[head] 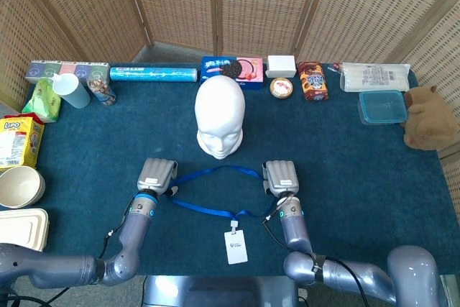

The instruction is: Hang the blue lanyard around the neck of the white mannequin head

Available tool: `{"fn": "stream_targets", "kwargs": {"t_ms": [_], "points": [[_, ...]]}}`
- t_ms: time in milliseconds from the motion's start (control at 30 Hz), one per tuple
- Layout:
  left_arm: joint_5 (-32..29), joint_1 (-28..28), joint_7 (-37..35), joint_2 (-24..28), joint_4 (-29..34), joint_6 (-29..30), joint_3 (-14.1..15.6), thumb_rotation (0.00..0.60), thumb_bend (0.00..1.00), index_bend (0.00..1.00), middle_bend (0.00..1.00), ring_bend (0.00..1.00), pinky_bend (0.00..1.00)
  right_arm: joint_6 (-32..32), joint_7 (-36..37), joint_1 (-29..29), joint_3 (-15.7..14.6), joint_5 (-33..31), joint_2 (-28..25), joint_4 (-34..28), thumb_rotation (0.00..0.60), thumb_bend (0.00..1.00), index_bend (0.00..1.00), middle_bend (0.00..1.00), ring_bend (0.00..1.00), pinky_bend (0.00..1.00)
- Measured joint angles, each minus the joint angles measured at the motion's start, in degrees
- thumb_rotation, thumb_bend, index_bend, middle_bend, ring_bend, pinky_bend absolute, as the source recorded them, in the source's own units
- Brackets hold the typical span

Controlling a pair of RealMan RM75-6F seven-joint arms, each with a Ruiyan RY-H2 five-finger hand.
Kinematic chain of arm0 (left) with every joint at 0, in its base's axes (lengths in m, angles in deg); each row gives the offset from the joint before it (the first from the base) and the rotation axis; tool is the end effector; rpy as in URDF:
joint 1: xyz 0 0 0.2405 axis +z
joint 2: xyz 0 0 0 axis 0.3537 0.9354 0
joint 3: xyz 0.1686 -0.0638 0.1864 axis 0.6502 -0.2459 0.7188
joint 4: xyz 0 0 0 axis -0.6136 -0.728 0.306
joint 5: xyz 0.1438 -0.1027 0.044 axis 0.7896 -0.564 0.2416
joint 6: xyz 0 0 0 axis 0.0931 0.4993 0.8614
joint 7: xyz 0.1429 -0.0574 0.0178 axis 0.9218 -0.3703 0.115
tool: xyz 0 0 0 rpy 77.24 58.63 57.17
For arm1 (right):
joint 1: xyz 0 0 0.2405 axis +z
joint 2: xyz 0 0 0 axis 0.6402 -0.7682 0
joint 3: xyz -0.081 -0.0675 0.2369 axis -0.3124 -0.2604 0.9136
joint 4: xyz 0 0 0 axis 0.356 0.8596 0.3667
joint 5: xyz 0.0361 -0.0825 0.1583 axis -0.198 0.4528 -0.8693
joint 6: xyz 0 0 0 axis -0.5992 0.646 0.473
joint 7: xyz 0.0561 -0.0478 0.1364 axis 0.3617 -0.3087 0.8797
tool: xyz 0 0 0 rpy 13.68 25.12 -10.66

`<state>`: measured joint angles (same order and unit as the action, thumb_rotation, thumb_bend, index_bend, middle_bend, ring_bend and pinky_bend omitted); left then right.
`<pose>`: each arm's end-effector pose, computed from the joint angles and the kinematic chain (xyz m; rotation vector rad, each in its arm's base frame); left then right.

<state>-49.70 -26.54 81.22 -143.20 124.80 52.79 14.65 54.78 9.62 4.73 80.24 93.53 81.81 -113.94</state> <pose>-0.1421 0.3320 -0.0385 -1.7473 -1.0167 -0.5411 -0.1455 -0.3384 -0.0565 1.6298 -1.1027 0.6198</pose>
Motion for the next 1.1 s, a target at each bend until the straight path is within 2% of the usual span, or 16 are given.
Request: {"fn": "stream_targets", "kwargs": {"t_ms": [267,500,967,1100], "points": [[-0.7,-0.1,-0.7,-0.3,-0.6,0.1,-0.2,0.574,0.3,0.66,1.0,1.0,1.0,-0.2,0.2,0.2,0.0,-0.4,0.1,0.6,0.6,0.49,0.6,0.96,1.0,1.0],[-0.9,-0.2,-1.1,-0.3,-0.7,0.4,-0.3,0.576,0.31,0.69,1.0,1.0,1.0,-0.3,0.3,0.4,0.1,-0.6,0.1,0.7,0.6,0.49,0.61,0.96,1.0,1.0],[-2.1,-0.6,-0.7,0.4,-0.7,0.2,-0.3,0.582,0.32,0.7,1.0,1.0,1.0,-0.6,0.7,0.7,0.2,-1.2,0.0,0.7,0.6,0.49,0.61,0.96,1.0,1.0],[-2.2,-0.6,-1.0,0.6,-0.5,0.3,-0.4,0.579,0.27,0.7,1.0,1.0,1.0,-0.5,0.6,0.7,0.2,-1.4,0.0,0.6,0.6,0.49,0.61,0.96,1.0,1.0]]}}
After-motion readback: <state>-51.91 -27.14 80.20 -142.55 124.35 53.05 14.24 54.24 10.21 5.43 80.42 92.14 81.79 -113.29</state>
